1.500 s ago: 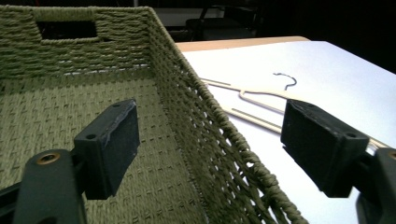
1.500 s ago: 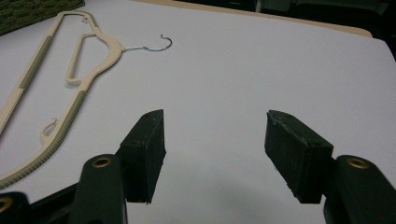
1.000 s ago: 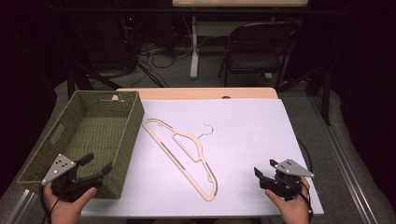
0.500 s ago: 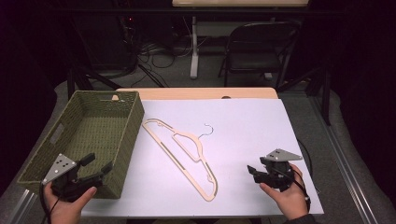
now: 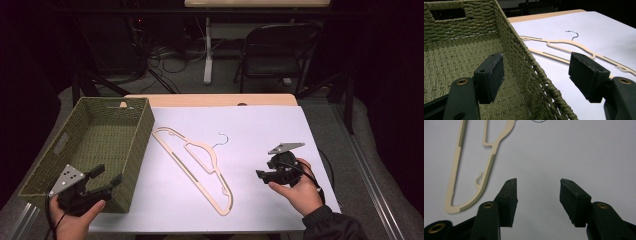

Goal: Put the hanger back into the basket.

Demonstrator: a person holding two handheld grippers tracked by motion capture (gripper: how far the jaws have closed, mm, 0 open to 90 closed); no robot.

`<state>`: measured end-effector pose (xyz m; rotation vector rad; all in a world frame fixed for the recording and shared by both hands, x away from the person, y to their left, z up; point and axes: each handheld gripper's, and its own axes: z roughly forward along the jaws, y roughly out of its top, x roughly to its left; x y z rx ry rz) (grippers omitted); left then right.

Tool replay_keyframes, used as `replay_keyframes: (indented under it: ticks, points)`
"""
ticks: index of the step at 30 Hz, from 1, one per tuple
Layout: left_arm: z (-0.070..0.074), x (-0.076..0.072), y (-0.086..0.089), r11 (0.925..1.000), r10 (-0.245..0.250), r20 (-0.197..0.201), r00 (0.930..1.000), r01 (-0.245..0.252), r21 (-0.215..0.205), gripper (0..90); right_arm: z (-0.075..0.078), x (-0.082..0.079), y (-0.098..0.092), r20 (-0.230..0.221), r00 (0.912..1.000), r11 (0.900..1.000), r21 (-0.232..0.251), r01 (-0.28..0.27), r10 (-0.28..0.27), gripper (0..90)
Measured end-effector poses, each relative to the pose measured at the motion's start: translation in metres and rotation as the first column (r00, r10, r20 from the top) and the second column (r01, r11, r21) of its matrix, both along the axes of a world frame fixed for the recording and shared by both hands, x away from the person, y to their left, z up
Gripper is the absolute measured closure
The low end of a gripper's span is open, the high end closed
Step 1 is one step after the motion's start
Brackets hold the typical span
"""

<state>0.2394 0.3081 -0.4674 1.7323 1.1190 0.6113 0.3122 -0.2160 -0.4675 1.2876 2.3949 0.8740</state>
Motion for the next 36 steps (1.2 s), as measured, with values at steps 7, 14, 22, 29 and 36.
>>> replay_keyframes:
  ticks: [7,14,22,29,36]
  points:
    - [0.000,0.000,0.000,1.0000,0.003,-0.004,1.0000,-0.003,-0.001,28.7,0.004,0.019,0.012,-0.097,0.9951,0.997,-0.071,-0.027,0.020,51.4]
    - [-0.001,0.001,-0.001,1.0000,0.002,-0.007,1.0000,-0.002,0.006,29.0,0.002,0.032,0.022,-0.172,0.9849,0.989,-0.139,-0.044,0.020,53.3]
    - [0.000,0.001,0.000,1.0000,0.005,-0.009,0.9999,-0.005,0.006,29.7,-0.001,0.042,0.031,-0.206,0.9784,0.985,-0.161,-0.055,0.021,54.8]
    - [0.000,0.001,0.000,0.9999,0.009,-0.009,0.9999,-0.009,0.010,29.9,-0.004,0.048,0.051,-0.268,0.9623,0.974,-0.202,-0.105,0.049,54.6]
    - [-0.001,0.001,0.000,0.9998,0.012,-0.013,0.9998,-0.012,0.013,30.2,-0.010,0.057,0.069,-0.300,0.9523,0.964,-0.232,-0.128,0.054,54.7]
